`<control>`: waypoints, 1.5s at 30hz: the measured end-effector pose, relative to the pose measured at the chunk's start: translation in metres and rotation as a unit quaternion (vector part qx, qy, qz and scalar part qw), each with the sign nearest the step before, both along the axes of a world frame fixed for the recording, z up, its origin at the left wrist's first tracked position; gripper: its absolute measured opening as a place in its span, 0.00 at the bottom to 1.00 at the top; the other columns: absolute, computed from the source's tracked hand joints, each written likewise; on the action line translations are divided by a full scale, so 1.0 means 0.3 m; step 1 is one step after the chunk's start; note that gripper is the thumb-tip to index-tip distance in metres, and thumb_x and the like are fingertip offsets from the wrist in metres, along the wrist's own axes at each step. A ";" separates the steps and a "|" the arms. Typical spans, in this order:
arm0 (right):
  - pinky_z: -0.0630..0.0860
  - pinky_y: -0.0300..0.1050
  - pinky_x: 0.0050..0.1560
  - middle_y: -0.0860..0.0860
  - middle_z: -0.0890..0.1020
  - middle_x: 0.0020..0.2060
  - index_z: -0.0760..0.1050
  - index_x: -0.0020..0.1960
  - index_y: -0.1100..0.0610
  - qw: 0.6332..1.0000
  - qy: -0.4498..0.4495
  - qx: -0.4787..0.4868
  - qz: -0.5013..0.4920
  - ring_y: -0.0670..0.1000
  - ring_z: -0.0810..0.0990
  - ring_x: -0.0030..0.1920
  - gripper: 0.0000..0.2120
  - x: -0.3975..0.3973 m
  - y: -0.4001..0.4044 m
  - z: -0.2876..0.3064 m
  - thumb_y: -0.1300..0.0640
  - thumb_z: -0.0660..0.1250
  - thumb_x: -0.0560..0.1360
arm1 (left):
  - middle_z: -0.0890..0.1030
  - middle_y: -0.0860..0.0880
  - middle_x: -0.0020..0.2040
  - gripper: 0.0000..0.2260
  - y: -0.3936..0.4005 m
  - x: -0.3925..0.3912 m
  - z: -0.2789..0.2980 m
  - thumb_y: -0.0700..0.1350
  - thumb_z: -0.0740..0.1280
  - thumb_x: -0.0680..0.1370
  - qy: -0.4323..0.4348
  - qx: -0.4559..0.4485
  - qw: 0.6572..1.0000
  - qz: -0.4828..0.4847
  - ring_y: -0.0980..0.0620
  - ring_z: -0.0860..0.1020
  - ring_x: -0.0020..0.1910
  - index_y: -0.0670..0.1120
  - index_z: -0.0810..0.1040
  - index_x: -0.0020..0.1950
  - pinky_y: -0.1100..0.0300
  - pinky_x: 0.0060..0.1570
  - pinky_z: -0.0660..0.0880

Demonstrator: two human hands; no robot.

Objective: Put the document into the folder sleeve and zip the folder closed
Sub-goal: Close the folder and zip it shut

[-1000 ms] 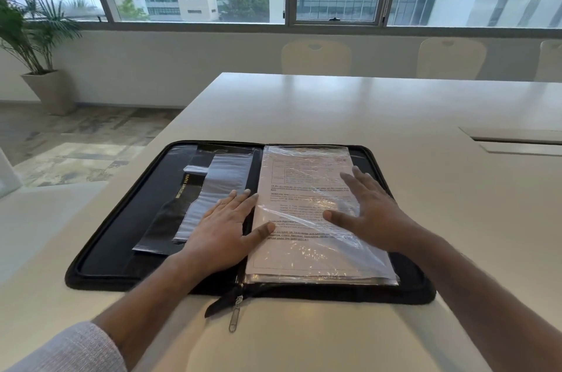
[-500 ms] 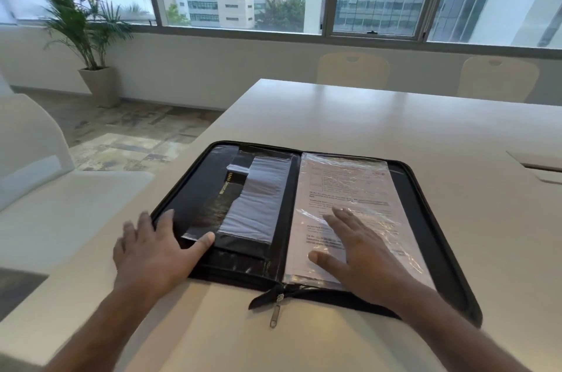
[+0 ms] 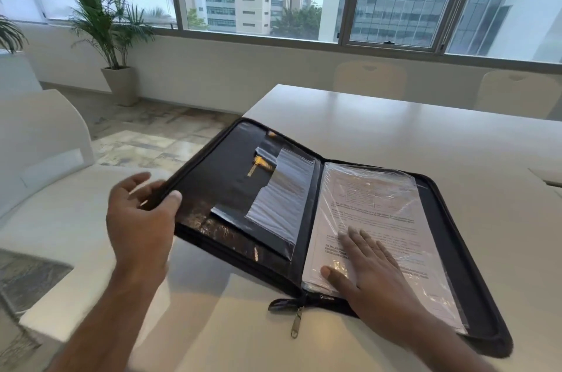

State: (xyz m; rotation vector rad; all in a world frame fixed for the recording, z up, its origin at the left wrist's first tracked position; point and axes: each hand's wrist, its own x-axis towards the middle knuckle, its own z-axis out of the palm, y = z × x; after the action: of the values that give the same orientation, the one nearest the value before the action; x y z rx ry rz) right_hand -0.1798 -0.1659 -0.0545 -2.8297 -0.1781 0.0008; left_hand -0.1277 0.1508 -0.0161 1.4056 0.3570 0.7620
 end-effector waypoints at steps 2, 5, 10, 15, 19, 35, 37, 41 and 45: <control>0.34 0.41 0.73 0.43 0.43 0.78 0.42 0.79 0.47 1.000 -0.001 0.003 -0.006 0.41 0.35 0.75 0.39 -0.007 0.004 0.000 0.28 0.45 0.75 | 0.85 0.53 0.46 0.24 -0.051 -0.005 0.039 0.38 0.74 0.68 -0.070 -0.086 0.993 -0.043 0.55 0.84 0.45 0.52 0.75 0.62 0.59 0.50 0.80; 0.33 0.40 0.72 0.43 0.43 0.78 0.43 0.79 0.46 1.000 0.000 0.017 -0.006 0.39 0.35 0.74 0.40 -0.011 0.002 0.002 0.28 0.47 0.74 | 0.86 0.53 0.46 0.16 -0.186 -0.038 0.053 0.40 0.73 0.68 -0.069 -0.074 0.988 -0.121 0.52 0.84 0.47 0.47 0.81 0.55 0.57 0.51 0.79; 0.48 0.43 0.75 0.43 0.56 0.78 0.56 0.77 0.44 0.991 0.031 0.133 -0.007 0.42 0.50 0.76 0.39 -0.007 -0.025 0.041 0.30 0.61 0.72 | 0.85 0.54 0.40 0.09 -0.390 -0.108 0.006 0.41 0.69 0.68 -0.020 0.058 0.960 -0.273 0.54 0.84 0.42 0.47 0.82 0.47 0.61 0.44 0.78; 0.76 0.43 0.57 0.45 0.78 0.64 0.74 0.64 0.40 0.851 -0.008 0.525 -0.015 0.46 0.78 0.62 0.32 -0.040 -0.057 0.141 0.28 0.68 0.64 | 0.81 0.61 0.62 0.32 -0.518 -0.153 0.007 0.36 0.66 0.70 -0.038 0.171 0.903 -0.391 0.62 0.79 0.61 0.53 0.70 0.74 0.65 0.60 0.74; 0.81 0.55 0.50 0.54 0.82 0.60 0.77 0.63 0.50 0.694 -0.065 0.717 0.024 0.57 0.81 0.58 0.31 -0.068 -0.101 0.231 0.31 0.69 0.68 | 0.75 0.58 0.71 0.37 -0.612 -0.182 0.005 0.34 0.65 0.65 -0.057 0.222 0.880 -0.416 0.64 0.70 0.70 0.63 0.72 0.69 0.62 0.70 0.68; 0.79 0.50 0.45 0.63 0.84 0.48 0.79 0.56 0.59 0.767 -0.052 0.562 -0.305 0.57 0.83 0.43 0.16 -0.233 -0.421 0.076 0.72 0.66 0.73 | 0.82 0.60 0.58 0.16 -0.561 -0.116 -0.008 0.49 0.77 0.71 0.038 0.412 0.757 -0.506 0.68 0.77 0.57 0.53 0.83 0.59 0.73 0.58 0.70; 0.78 0.44 0.39 0.58 0.83 0.45 0.80 0.55 0.56 0.814 -0.075 0.476 -0.325 0.51 0.81 0.38 0.15 -0.235 -0.422 0.056 0.69 0.70 0.72 | 0.83 0.61 0.54 0.14 -0.501 -0.097 -0.003 0.47 0.78 0.71 0.040 0.426 0.769 -0.474 0.69 0.77 0.55 0.57 0.83 0.55 0.78 0.54 0.67; 0.75 0.46 0.47 0.53 0.77 0.52 0.80 0.57 0.53 0.883 -0.101 0.294 -0.353 0.51 0.76 0.44 0.16 -0.224 -0.430 0.044 0.62 0.74 0.70 | 0.81 0.64 0.52 0.18 -0.382 -0.083 0.008 0.40 0.76 0.72 0.090 0.467 0.743 -0.470 0.67 0.75 0.57 0.61 0.82 0.53 0.78 0.53 0.67; 0.75 0.54 0.56 0.49 0.75 0.50 0.79 0.57 0.53 0.907 -0.139 0.210 -0.337 0.55 0.76 0.52 0.15 -0.226 -0.392 0.056 0.58 0.74 0.71 | 0.77 0.66 0.57 0.21 -0.313 -0.118 0.021 0.49 0.68 0.64 0.138 0.480 0.679 -0.538 0.60 0.76 0.58 0.62 0.81 0.56 0.69 0.58 0.70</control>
State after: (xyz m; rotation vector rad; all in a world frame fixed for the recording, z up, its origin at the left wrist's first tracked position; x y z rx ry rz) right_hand -0.2475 -0.2834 -0.0379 -2.3029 0.6654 -0.5255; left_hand -0.1631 0.0570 -0.0098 2.3252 -0.7808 -0.3848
